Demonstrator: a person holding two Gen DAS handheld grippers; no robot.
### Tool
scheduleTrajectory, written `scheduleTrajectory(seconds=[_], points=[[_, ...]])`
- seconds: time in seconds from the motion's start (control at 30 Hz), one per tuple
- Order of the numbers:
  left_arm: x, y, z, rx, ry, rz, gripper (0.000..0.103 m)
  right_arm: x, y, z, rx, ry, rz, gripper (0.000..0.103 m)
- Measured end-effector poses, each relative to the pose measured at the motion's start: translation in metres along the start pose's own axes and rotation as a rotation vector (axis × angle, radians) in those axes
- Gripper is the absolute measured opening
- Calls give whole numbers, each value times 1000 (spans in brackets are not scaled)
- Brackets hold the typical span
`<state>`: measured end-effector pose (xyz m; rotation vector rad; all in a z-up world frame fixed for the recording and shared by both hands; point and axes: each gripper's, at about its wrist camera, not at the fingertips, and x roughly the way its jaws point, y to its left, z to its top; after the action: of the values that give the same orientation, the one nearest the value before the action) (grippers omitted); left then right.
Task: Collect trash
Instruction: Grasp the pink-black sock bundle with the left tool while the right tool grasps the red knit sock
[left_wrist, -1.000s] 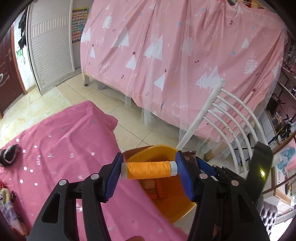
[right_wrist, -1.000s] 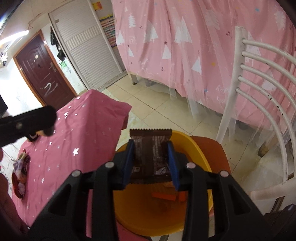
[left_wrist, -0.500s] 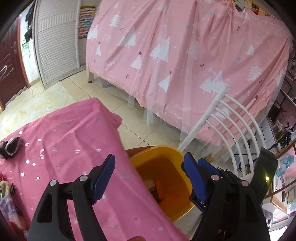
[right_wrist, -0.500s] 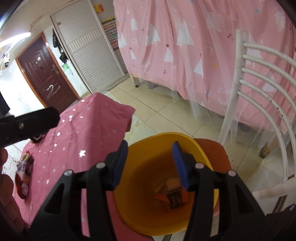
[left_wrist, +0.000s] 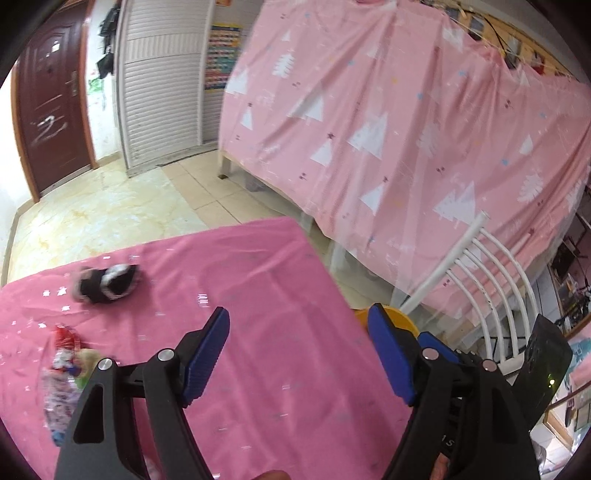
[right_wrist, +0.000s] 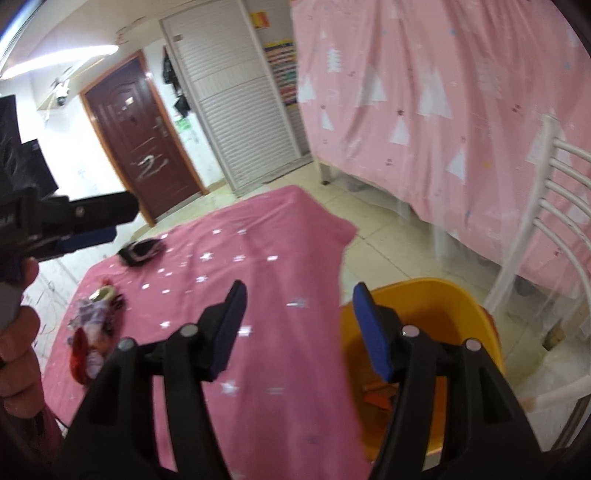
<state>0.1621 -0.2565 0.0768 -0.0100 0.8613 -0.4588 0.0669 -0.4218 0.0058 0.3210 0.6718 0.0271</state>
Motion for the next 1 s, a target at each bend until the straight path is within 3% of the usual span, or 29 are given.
scheduleTrajectory(seconds=[0.37, 0.6, 0.83, 1.0], points=[[-20, 87, 10, -51, -26, 138, 73, 24, 80, 2, -118, 50, 82, 58], [-7, 140, 33, -69, 8, 246, 75, 30, 117, 0, -184, 67, 111, 64], [19, 172, 42, -79, 70, 292, 78, 37, 140, -4, -227, 89, 128, 65], [46, 190, 45, -92, 126, 282, 80, 41, 146, -6, -238, 104, 143, 66]])
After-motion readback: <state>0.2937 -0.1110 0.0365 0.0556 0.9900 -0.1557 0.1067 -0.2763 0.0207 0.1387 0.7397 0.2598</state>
